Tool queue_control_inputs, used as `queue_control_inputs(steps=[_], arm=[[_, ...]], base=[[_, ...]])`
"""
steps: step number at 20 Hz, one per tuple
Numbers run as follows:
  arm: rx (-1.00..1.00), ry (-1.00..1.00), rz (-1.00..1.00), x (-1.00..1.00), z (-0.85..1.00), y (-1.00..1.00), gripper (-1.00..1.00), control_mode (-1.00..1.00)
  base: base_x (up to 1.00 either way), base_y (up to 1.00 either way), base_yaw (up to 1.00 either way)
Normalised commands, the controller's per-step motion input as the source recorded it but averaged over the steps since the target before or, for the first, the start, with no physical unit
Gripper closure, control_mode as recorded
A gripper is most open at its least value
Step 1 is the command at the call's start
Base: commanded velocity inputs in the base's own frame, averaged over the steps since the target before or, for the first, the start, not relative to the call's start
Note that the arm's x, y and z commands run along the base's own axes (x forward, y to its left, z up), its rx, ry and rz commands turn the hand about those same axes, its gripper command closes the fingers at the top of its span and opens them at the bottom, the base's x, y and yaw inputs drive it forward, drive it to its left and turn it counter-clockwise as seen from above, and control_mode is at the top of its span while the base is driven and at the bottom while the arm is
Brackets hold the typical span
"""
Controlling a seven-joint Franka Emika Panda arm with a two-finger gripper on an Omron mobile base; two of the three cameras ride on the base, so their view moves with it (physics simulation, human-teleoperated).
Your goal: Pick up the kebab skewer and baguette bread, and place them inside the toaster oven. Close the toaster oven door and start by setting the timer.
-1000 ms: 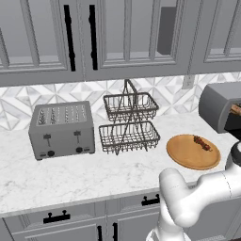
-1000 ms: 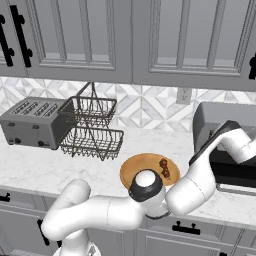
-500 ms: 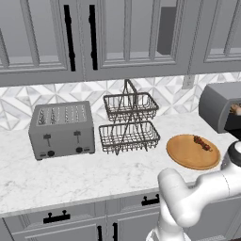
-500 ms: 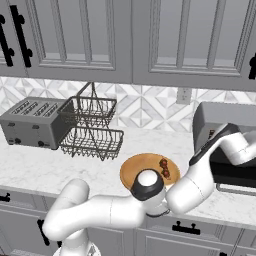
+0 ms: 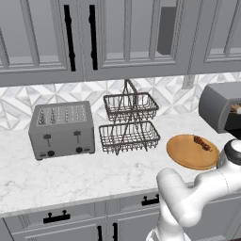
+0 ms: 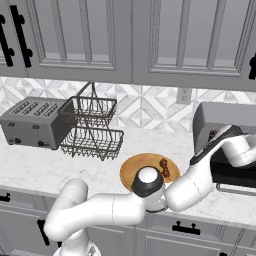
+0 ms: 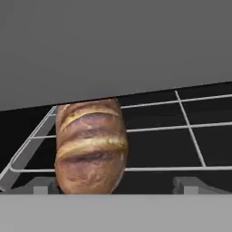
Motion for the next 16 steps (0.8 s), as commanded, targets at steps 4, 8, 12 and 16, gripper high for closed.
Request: queue_control_inputs(steps=[4,8,12,16], arm=[[0.0,0.01,0.0,-0.93,0.33,-0.23,-1.0,-1.0],[-0.01,0.1,0.05,-0.98,0.16,0.63,-1.0,-1.0],[-0.03,0.13,0.11,-0.95,0.06,0.99,-1.0,-1.0],[-0.08,0.09,0.09,-0.93,0.01,1.0,-1.0,-1.0]], base=[[0.0,0.0,0.0],[0.0,0.0,0.0],[0.0,0.0,0.0],[0.0,0.0,0.0]])
